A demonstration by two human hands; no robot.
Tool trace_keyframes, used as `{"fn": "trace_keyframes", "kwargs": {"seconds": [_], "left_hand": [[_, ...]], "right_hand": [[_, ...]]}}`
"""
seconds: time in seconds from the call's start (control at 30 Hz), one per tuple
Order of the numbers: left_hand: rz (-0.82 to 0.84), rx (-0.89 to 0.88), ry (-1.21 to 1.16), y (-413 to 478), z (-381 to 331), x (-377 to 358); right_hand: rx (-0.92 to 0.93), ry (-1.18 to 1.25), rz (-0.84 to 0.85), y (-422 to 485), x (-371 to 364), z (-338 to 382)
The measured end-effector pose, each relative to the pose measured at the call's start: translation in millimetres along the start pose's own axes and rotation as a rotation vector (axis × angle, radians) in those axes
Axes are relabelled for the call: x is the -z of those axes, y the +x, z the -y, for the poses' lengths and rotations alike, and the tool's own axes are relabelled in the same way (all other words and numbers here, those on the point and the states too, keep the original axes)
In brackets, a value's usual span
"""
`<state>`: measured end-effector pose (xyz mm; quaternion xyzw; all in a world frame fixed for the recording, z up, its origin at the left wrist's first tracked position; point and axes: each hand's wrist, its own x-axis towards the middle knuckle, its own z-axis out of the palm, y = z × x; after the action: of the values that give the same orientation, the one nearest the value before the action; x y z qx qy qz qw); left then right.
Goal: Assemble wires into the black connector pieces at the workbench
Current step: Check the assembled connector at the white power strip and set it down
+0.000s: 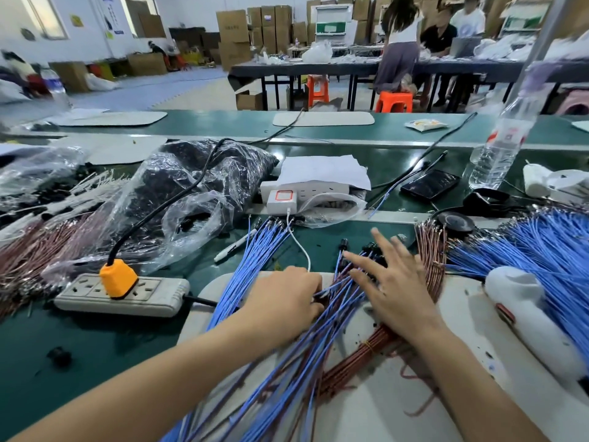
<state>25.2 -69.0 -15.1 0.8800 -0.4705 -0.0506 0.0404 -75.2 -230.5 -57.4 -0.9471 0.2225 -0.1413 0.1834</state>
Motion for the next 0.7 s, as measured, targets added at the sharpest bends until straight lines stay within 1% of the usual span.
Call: {"fn": "trace_keyframes", "kwargs": {"seconds": [0.07, 0.17, 0.3, 0.37, 0.4, 0.43, 0.47, 0.5, 0.53, 0.6, 0.63, 0.7], "left_hand": [[0.005, -0.011, 0.007, -5.2, -2.3, 3.6], [0.036, -0.059, 0.007, -17.6, 0.5, 11.1], [0.2, -0.153, -0.13, -48.1, 4.4, 13.1], [0.221, -0.148, -0.261, -55.4, 9.6, 18.1], [0.173, -0.131, -0.303, -52.5, 15.0, 22.6], [0.09, -0.106, -0.3, -44.4, 23.6, 26.6], [0.003, -0.065, -0.253, -32.5, 34.1, 30.4], [-0.05, -0.003, -0.174, -19.6, 44.9, 33.7], [-0.058, 0.074, -0.074, -7.0, 54.3, 36.3], [0.026, 0.205, 0.074, 13.3, 70.1, 33.3], [0.055, 0.234, 0.082, 19.7, 75.1, 29.3], [0.046, 0.249, 0.065, 27.0, 79.7, 22.9]], "right_hand": [[0.032, -0.041, 0.049, -0.1, -2.4, 2.4], [0.027, 0.007, 0.043, 1.3, -2.0, 2.8], [0.029, 0.011, 0.047, 1.8, -1.4, 2.1], [0.03, 0.013, 0.047, 1.2, -1.0, 1.7], [0.032, 0.017, 0.047, 1.2, -0.8, 2.2], [0.034, 0.015, 0.046, 1.3, -0.4, 2.3], [0.037, 0.01, 0.044, 1.4, -0.2, 2.6], [0.038, 0.006, 0.041, 1.1, -0.1, 2.9], [0.038, 0.005, 0.036, 0.5, 0.0, 3.0], [0.036, 0.013, 0.028, -0.4, 0.6, 3.9], [0.036, 0.016, 0.028, -0.4, 0.8, 4.3], [0.036, 0.017, 0.026, -1.1, 1.0, 4.2]]}}
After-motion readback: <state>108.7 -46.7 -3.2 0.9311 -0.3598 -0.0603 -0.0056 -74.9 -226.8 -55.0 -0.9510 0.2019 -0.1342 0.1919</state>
